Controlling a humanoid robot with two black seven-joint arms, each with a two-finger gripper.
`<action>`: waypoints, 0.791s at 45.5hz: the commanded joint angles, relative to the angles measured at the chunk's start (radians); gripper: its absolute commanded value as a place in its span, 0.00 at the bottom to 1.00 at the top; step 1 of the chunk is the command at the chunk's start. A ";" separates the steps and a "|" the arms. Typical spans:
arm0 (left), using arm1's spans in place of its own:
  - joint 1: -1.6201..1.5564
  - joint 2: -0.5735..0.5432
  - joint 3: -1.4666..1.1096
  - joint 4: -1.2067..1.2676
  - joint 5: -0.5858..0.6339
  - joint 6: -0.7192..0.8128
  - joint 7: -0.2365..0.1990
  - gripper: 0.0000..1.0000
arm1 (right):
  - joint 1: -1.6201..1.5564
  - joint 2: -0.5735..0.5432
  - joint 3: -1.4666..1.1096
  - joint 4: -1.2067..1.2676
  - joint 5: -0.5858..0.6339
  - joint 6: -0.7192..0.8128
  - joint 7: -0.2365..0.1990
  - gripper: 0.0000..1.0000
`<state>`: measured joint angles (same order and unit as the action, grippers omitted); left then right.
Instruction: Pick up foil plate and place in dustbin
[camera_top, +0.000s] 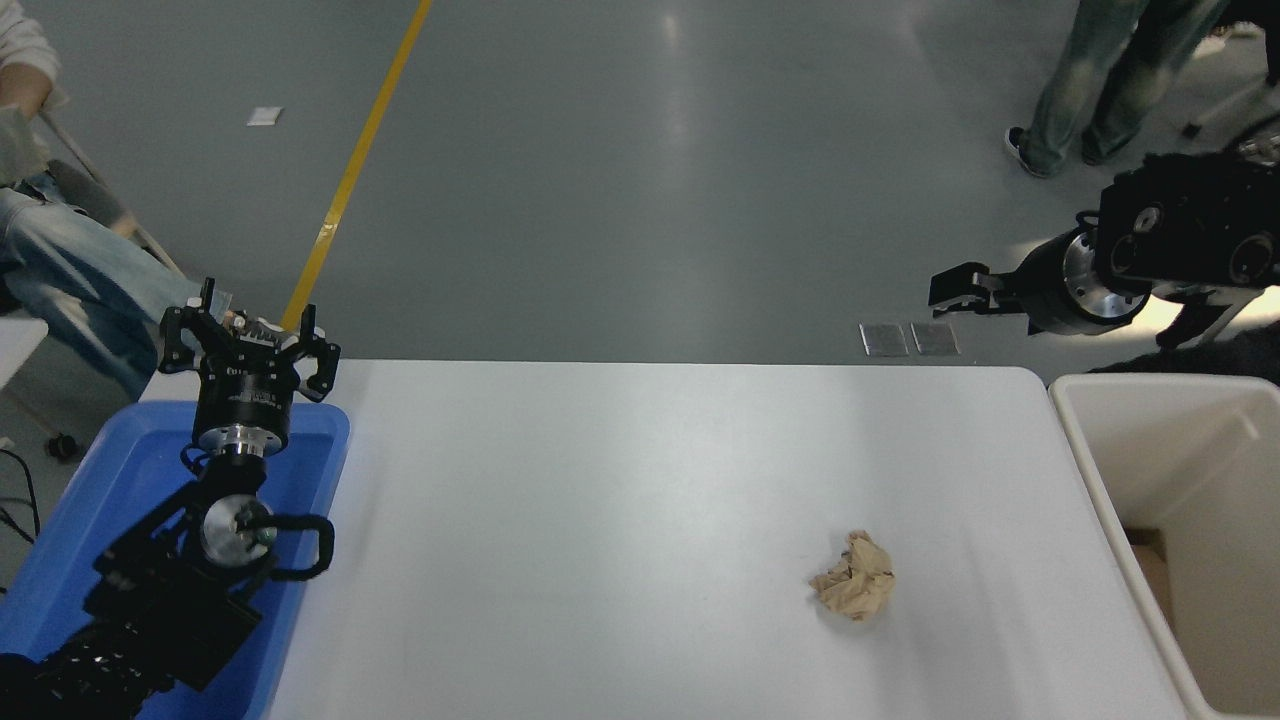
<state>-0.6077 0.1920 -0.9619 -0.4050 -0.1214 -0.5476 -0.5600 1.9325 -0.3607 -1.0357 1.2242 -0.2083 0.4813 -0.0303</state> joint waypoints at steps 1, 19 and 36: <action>0.000 0.000 0.000 0.000 0.000 0.000 0.000 0.99 | 0.114 0.042 0.022 0.155 0.001 0.255 0.001 1.00; 0.000 0.000 -0.001 0.000 -0.001 0.000 -0.001 0.99 | 0.374 -0.006 -0.132 0.386 0.047 0.304 0.003 1.00; 0.000 0.000 -0.001 0.000 -0.001 0.000 -0.001 0.99 | 0.454 0.034 -0.116 0.393 0.110 0.304 0.007 1.00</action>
<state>-0.6074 0.1918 -0.9632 -0.4048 -0.1226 -0.5476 -0.5612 2.3299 -0.3513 -1.1540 1.5933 -0.1336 0.7760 -0.0264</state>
